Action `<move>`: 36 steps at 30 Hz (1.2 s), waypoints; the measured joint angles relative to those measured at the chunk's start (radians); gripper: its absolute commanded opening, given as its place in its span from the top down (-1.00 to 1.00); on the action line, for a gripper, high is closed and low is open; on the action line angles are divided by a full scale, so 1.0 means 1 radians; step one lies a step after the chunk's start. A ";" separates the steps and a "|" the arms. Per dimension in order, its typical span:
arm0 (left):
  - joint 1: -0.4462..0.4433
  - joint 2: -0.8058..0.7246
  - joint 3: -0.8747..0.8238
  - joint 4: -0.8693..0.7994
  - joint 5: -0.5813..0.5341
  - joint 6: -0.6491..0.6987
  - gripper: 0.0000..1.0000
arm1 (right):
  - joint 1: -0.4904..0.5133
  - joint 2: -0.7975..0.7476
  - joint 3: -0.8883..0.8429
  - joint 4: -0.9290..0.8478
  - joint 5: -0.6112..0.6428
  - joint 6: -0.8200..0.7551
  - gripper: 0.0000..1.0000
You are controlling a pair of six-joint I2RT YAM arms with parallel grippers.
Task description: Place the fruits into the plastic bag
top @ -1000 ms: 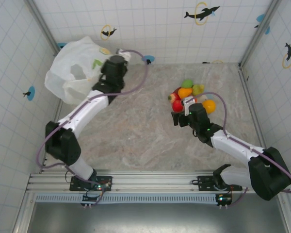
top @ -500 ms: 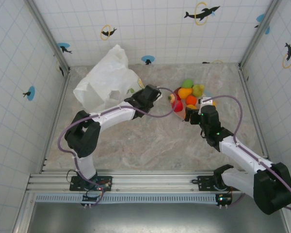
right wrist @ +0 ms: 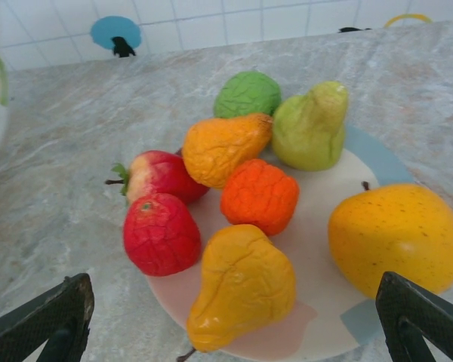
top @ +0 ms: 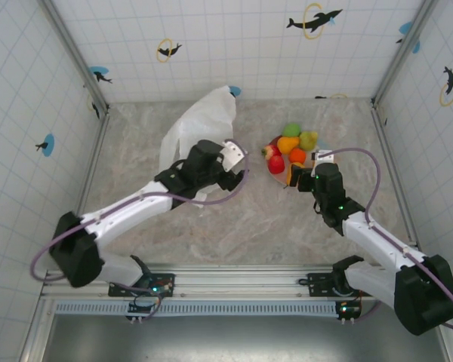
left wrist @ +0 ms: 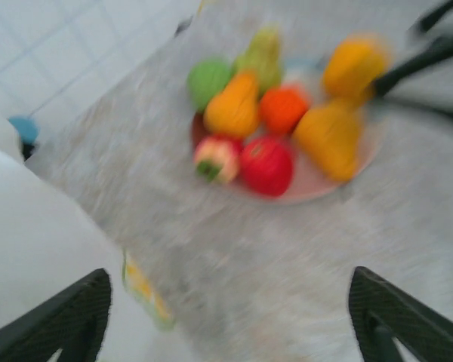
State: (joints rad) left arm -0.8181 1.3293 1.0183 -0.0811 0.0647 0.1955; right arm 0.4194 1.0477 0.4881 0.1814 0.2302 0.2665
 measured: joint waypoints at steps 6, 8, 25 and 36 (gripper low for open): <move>0.000 -0.152 -0.103 0.076 0.197 -0.163 -0.87 | 0.121 0.143 0.005 0.104 -0.154 -0.010 -0.92; 0.000 -0.173 -0.121 0.062 0.223 -0.208 -0.88 | 0.186 0.214 0.017 0.119 -0.202 -0.024 -0.91; 0.001 -0.287 -0.193 -0.245 -0.327 -0.006 -0.89 | 0.222 0.440 0.153 0.195 -0.278 0.068 -0.77; 0.205 -0.187 -0.404 -0.131 -0.396 0.572 -0.92 | 0.187 0.386 0.108 0.220 -0.304 0.109 -0.77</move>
State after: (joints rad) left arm -0.6128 1.1423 0.6144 -0.2119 -0.3317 0.7677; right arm 0.6060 1.4342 0.5961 0.4015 -0.0738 0.3752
